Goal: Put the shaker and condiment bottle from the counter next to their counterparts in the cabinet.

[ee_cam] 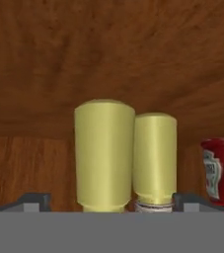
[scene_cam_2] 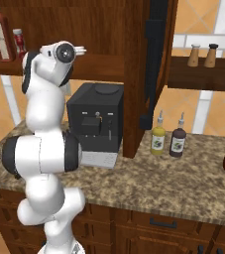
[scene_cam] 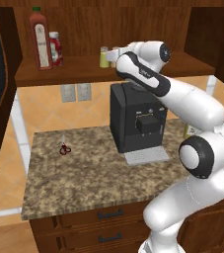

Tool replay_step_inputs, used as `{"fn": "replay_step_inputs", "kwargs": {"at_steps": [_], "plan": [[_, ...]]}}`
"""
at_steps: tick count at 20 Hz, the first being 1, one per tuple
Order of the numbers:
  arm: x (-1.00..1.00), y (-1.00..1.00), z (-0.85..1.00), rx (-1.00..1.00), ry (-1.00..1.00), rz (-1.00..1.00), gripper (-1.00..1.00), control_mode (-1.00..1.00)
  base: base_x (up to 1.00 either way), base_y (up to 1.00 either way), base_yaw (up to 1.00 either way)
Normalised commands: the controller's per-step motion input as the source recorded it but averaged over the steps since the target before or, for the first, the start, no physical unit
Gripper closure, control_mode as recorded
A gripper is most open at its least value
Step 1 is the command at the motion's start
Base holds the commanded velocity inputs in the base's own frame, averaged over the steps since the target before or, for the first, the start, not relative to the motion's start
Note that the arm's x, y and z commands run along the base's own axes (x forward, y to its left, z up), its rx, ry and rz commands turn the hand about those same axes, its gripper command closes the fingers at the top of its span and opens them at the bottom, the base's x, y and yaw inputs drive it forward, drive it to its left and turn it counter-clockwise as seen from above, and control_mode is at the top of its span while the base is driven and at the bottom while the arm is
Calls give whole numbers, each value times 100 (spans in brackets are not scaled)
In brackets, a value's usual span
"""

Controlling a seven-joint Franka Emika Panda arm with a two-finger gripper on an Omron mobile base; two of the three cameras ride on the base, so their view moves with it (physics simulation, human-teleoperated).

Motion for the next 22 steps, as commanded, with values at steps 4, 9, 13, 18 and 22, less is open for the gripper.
{"fn": "replay_step_inputs", "kwargs": {"at_steps": [4, 9, 13, 18, 22], "plan": [[-100, -87, 0, -12, -17, 6, -100, -100, 0, 0, 0], [-100, -65, 1, -9, -25, 10, -100, -100, 0, 0, 0], [-100, -32, 20, -9, -18, 3, -100, -100, 0, 0, 0], [-100, -46, 79, -9, 1, -3, -100, -100, 0, 0, 0], [-100, -83, 100, -12, 13, -15, -100, -100, 0, 0, 0]]}}
